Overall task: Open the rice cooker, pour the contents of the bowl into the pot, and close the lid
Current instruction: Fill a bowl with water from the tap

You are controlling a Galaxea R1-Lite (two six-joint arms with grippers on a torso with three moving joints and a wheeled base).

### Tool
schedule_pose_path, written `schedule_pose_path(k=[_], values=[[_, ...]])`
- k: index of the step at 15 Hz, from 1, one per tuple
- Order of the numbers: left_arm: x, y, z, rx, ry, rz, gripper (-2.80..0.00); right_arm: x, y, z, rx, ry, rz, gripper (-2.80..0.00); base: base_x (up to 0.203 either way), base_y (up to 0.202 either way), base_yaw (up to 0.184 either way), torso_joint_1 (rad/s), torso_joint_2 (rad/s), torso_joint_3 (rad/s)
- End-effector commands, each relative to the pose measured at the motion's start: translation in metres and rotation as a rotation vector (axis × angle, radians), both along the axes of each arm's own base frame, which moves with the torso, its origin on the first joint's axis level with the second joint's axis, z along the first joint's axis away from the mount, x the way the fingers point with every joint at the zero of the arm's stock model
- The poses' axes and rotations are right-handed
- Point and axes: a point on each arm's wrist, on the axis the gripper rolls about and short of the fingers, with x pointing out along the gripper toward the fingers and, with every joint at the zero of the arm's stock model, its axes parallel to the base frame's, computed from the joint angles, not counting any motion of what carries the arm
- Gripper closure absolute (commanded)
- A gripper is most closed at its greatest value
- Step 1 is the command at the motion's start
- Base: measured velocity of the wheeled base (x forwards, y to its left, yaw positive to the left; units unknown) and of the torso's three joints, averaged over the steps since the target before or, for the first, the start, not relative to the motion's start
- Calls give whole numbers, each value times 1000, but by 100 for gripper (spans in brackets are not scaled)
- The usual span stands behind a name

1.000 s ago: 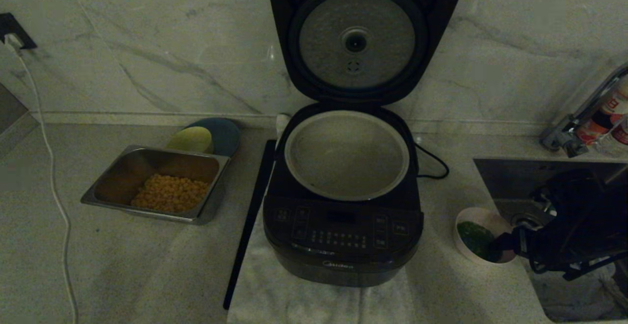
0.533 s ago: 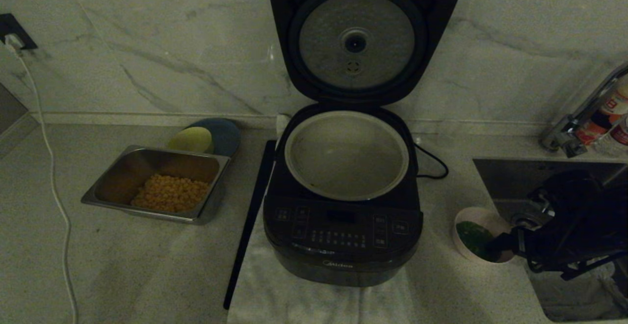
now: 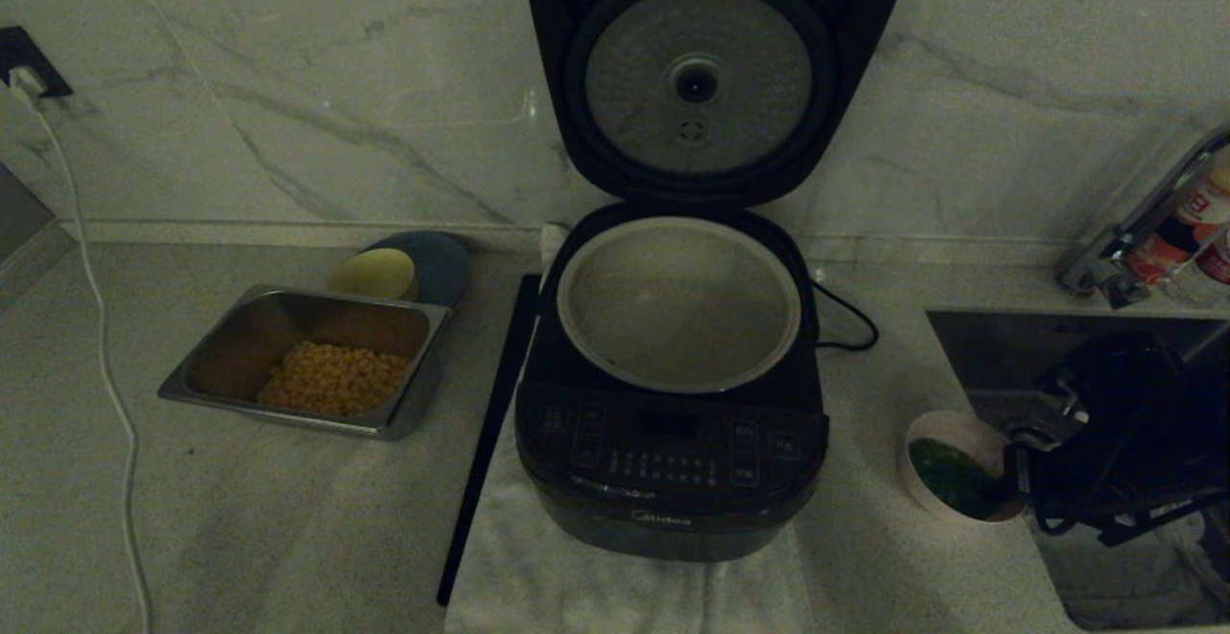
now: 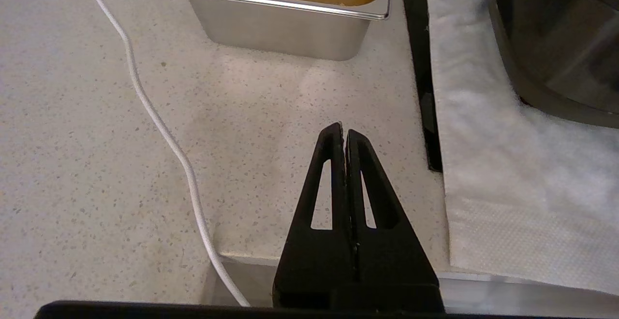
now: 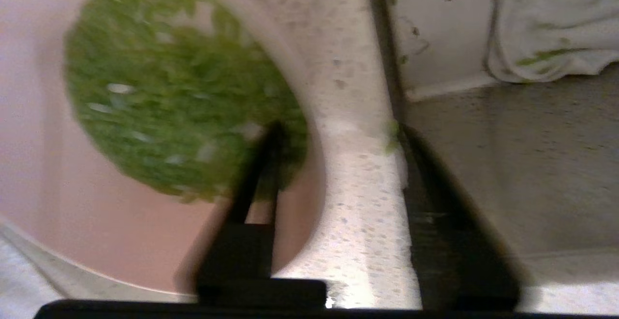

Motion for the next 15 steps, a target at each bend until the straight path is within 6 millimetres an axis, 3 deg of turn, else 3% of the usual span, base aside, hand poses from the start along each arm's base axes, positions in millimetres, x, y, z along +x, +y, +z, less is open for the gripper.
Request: schedule_pose_path(k=[1, 5, 8, 12, 15], values=[[0, 0, 0, 0, 1, 0, 0, -1, 1, 3, 3, -9, 1, 0, 0, 0, 0, 0, 0, 0], [0, 0, 0, 0, 0, 0, 0, -3, 1, 11, 12, -34, -6, 0, 0, 0, 0, 0, 0, 0], [0, 0, 0, 0, 0, 0, 0, -8, -1, 27, 47, -87, -21, 0, 0, 0, 0, 0, 0, 0], [0, 0, 0, 0, 0, 0, 0, -23, -31, 47, 70, -153, -110, 0, 0, 0, 0, 0, 0, 0], [0, 0, 0, 0, 0, 0, 0, -34, -64, 50, 117, -180, -199, 0, 0, 0, 0, 0, 0, 0]])
